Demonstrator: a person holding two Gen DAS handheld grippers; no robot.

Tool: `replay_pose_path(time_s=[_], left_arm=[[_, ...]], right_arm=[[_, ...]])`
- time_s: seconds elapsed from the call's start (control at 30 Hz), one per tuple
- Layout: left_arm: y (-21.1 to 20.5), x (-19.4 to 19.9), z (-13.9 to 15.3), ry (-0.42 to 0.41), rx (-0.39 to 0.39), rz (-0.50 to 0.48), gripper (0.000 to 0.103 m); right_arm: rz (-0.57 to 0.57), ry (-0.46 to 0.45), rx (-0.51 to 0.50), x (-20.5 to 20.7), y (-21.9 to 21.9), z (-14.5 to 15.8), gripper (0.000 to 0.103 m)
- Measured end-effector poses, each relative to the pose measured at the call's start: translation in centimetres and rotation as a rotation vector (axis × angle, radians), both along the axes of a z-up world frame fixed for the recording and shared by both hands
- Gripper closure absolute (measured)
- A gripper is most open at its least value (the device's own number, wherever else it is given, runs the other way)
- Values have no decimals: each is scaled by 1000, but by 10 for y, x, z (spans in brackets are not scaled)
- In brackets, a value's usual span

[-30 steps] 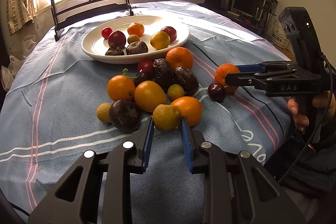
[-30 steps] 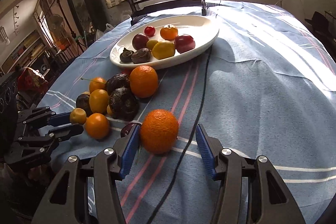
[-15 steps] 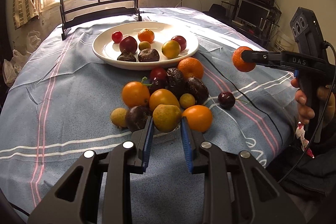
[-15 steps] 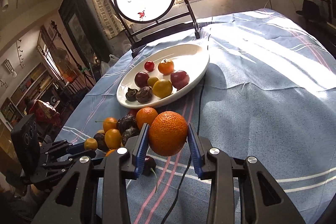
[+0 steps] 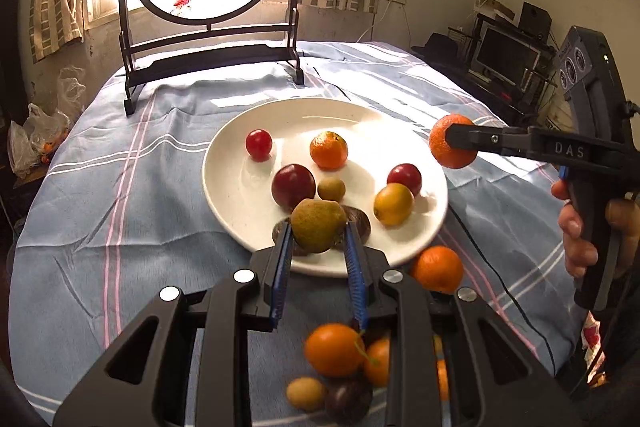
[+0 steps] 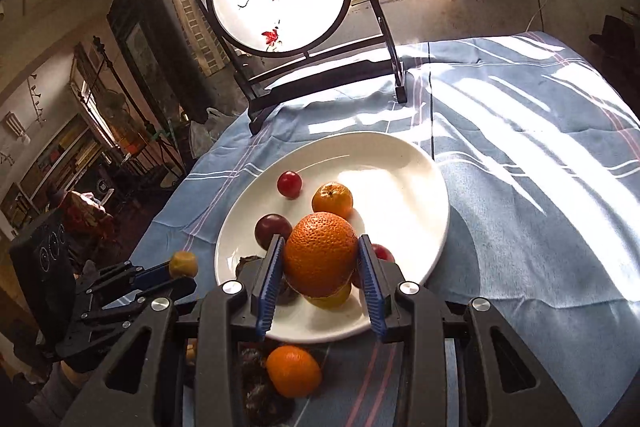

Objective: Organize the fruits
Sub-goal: 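Place both held fruits on the white plate and open both tools, then grasp a dark cherry with the right tool while the left tool grasps a dark passion fruit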

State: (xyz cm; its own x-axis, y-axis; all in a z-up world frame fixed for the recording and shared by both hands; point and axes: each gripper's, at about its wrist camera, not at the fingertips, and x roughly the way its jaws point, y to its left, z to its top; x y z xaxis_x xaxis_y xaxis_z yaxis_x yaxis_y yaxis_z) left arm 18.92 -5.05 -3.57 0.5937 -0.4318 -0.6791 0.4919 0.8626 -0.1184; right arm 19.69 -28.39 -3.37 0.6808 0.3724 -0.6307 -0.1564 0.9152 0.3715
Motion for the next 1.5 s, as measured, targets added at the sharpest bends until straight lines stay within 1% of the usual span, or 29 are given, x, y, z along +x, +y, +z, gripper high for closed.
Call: replay_pose_path(time_s=[0.1,0.13,0.17,0.23,0.3,0.33,0.37,0.43,0.53,0.63,0.7,0.77,0.83,0.9,1.0,1.07,1.17,1.2,1.23,1.27,1.3,1.33,1.37,1.5], left_arm=[[-5,40,-6,50,-8,26,77],[-6,51,-10,72,-10,33,76],[-6,60,-13,93,-11,47,69],[-2,69,-13,116,-28,71,61],[5,61,-7,99,-49,72,61],[7,53,-4,85,-50,66,58],[9,43,0,69,-44,60,52],[12,17,5,33,-24,41,47],[16,-28,5,-3,18,-10,43],[16,-71,-7,-18,84,-56,43],[18,-94,-16,-31,115,-80,43],[20,-111,-24,-31,129,-88,43],[23,-123,-30,-29,127,-87,43],[24,-130,-36,-25,121,-88,43],[24,-136,-46,-24,143,-80,43],[24,-135,-50,-21,155,-66,43],[25,-130,-52,-12,154,-42,43],[24,-128,-53,-9,152,-36,43],[24,-128,-53,-7,152,-30,44],[23,-126,-53,-5,152,-25,46],[22,-125,-53,-1,151,-21,51],[21,-122,-54,12,148,-22,63],[20,-120,-55,22,148,-22,68],[13,-117,-57,14,171,-20,68]], right_arm=[[-11,21,5,27,5,-9,64],[-12,23,2,33,7,-11,62],[-17,16,-8,36,8,-11,60],[-23,-2,-22,33,11,-6,58],[-7,-14,-10,21,11,-1,58],[-1,-19,-16,12,11,1,58],[2,-22,-24,2,10,2,58],[13,-22,-31,-22,9,1,58],[37,-14,-39,-61,9,-4,56],[86,5,-42,-99,15,-17,56],[126,15,-66,-122,23,-29,56],[150,20,-100,-140,31,-40,55],[162,18,-138,-150,37,-50,55],[160,23,-156,-153,38,-57,55],[151,27,-194,-149,41,-61,55],[138,34,-247,-145,45,-63,58],[167,52,-269,-138,53,-68,61],[175,59,-266,-137,54,-71,70],[181,60,-262,-135,54,-72,74],[182,48,-252,-137,53,-71,74],[186,27,-234,-140,51,-68,74],[184,10,-218,-142,48,-66,74],[180,8,-203,-143,45,-66,74],[169,16,-168,-143,40,-66,74]])
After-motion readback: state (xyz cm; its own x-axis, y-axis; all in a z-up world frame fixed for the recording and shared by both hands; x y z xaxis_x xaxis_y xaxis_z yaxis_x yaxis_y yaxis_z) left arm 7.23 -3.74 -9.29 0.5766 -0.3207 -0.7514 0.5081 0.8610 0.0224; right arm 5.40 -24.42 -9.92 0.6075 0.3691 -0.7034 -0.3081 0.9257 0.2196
